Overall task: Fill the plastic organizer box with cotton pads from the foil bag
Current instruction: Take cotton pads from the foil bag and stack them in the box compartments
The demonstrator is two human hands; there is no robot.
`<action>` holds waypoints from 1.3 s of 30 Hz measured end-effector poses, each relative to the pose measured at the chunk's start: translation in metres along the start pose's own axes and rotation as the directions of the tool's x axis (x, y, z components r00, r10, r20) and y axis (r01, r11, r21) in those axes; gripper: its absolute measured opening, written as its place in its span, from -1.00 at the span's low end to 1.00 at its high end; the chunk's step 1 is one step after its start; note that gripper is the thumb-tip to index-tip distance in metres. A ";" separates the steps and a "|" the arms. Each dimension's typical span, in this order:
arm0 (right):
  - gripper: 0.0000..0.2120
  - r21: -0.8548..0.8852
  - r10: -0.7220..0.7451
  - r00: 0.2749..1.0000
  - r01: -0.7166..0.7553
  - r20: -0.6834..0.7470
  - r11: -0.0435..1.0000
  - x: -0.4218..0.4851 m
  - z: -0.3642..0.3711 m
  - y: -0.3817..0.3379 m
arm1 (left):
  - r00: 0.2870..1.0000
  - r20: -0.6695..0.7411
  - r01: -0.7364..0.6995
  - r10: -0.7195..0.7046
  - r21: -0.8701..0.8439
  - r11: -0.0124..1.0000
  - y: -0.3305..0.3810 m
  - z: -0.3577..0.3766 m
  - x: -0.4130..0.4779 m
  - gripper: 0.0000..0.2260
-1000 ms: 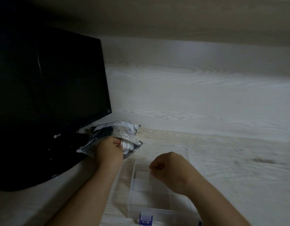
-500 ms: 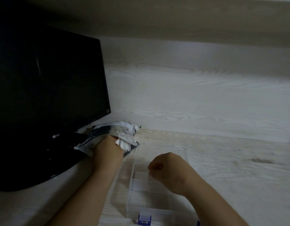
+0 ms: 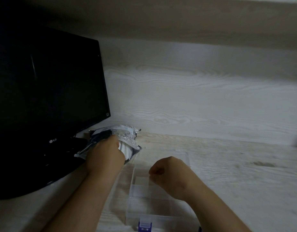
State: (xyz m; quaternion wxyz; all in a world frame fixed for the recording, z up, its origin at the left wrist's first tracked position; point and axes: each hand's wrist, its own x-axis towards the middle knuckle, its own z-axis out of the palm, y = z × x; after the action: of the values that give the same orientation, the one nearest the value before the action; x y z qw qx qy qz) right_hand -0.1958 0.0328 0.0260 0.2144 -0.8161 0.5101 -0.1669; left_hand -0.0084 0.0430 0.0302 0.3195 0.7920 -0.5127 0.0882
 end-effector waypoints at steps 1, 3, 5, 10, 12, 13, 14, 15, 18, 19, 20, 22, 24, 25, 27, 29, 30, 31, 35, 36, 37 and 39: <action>-0.83 0.000 0.003 1.000 -0.003 0.001 1.000 0.000 0.000 0.000 | 1.000 -0.007 -0.019 0.019 0.017 1.000 0.002 -0.003 -0.001 -0.84; -0.82 -0.001 0.009 1.000 -0.009 0.001 1.000 0.000 -0.001 -0.001 | 0.998 -0.018 -0.055 0.056 0.042 0.998 0.005 -0.008 -0.002 -0.86; -0.82 -0.003 0.005 1.000 -0.005 -0.010 1.000 0.000 -0.002 -0.001 | 0.997 -0.021 -0.070 0.070 0.013 0.997 0.008 -0.011 -0.002 -0.87; -0.84 0.011 0.008 0.999 -0.007 -0.049 1.000 -0.001 -0.003 0.000 | 0.997 0.054 0.077 -0.062 -0.353 0.932 0.011 -0.012 -0.001 -0.94; -0.86 0.017 0.012 0.996 -0.011 -0.089 1.000 0.000 -0.004 -0.001 | 0.977 0.172 0.203 -0.125 -0.577 0.791 0.012 -0.010 0.002 -0.93; -0.86 0.028 0.017 0.993 -0.014 -0.115 0.999 0.000 -0.006 -0.001 | 0.963 0.230 0.261 -0.140 -0.672 0.693 0.012 -0.009 0.003 -0.92; -0.86 0.053 0.026 0.990 -0.019 -0.140 0.998 0.000 -0.007 -0.001 | 0.949 0.278 0.309 -0.147 -0.737 0.601 0.012 -0.007 0.004 -0.92; -0.86 0.102 0.039 0.986 -0.023 -0.162 0.995 0.001 -0.009 -0.001 | 0.939 0.314 0.340 -0.143 -0.770 0.540 0.012 -0.004 0.005 -0.90; -0.90 0.424 0.133 0.968 -0.030 -0.215 0.905 0.001 -0.012 -0.004 | 0.923 0.375 0.370 -0.086 -0.806 0.461 0.013 0.003 0.005 -0.82; -0.91 0.562 0.185 0.960 -0.037 -0.209 0.826 0.001 -0.012 -0.006 | 0.919 0.390 0.374 -0.057 -0.817 0.439 0.015 0.004 0.003 -0.81; -0.92 0.682 0.231 0.954 -0.041 -0.189 0.730 0.001 -0.012 -0.008 | 0.914 0.404 0.378 -0.033 -0.822 0.427 0.016 0.006 0.001 -0.80; -0.94 0.821 0.273 0.947 -0.019 -0.168 0.571 0.001 -0.012 -0.012 | 0.906 0.422 0.378 0.014 -0.826 0.419 0.018 0.009 -0.002 -0.78; -0.93 0.858 0.276 0.943 0.017 -0.184 0.514 0.001 -0.012 -0.014 | 0.899 0.436 0.385 0.051 -0.838 0.386 0.018 0.012 -0.003 -0.79; -0.93 0.859 0.270 0.942 0.034 -0.198 0.511 0.001 -0.012 -0.014 | 0.893 0.446 0.394 0.065 -0.843 0.367 0.018 0.012 -0.004 -0.79; -0.93 0.851 0.261 0.940 0.055 -0.221 0.522 0.001 -0.012 -0.013 | 0.876 0.472 0.416 0.096 -0.842 0.342 0.019 0.011 -0.005 -0.79; -0.91 0.837 0.268 0.932 0.063 -0.244 0.544 0.002 -0.012 -0.012 | 0.852 0.505 0.443 0.138 -0.836 0.325 0.021 0.009 -0.007 -0.81; -0.90 0.828 0.273 0.927 0.064 -0.256 0.556 0.002 -0.012 -0.012 | 0.839 0.521 0.457 0.155 -0.831 0.317 0.022 0.008 -0.008 -0.81; -0.89 0.822 0.279 0.923 0.067 -0.266 0.565 0.002 -0.012 -0.012 | 0.828 0.535 0.472 0.168 -0.827 0.305 0.023 0.007 -0.009 -0.81; -0.86 0.818 0.311 0.905 0.065 -0.290 0.572 0.001 -0.014 -0.012 | 0.804 0.568 0.528 0.179 -0.819 0.226 0.028 0.004 -0.012 -0.91; -0.86 0.809 0.313 0.903 0.061 -0.294 0.585 0.000 -0.014 -0.012 | 0.803 0.567 0.523 0.186 -0.818 0.239 0.028 0.004 -0.013 -0.91; -0.86 0.801 0.314 0.901 0.058 -0.298 0.595 0.000 -0.014 -0.012 | 0.804 0.562 0.505 0.196 -0.819 0.273 0.028 0.005 -0.014 -0.91; -0.87 0.798 0.314 0.900 0.058 -0.302 0.600 0.001 -0.014 -0.010 | 0.805 0.552 0.469 0.218 -0.817 0.336 0.025 0.007 -0.014 -0.91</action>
State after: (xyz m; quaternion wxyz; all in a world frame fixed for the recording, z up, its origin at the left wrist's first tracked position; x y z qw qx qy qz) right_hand -0.1944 0.0332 0.0429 0.4507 -0.5421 0.4751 -0.5266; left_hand -0.0382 0.0423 0.0285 0.5473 0.4884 -0.4706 -0.4903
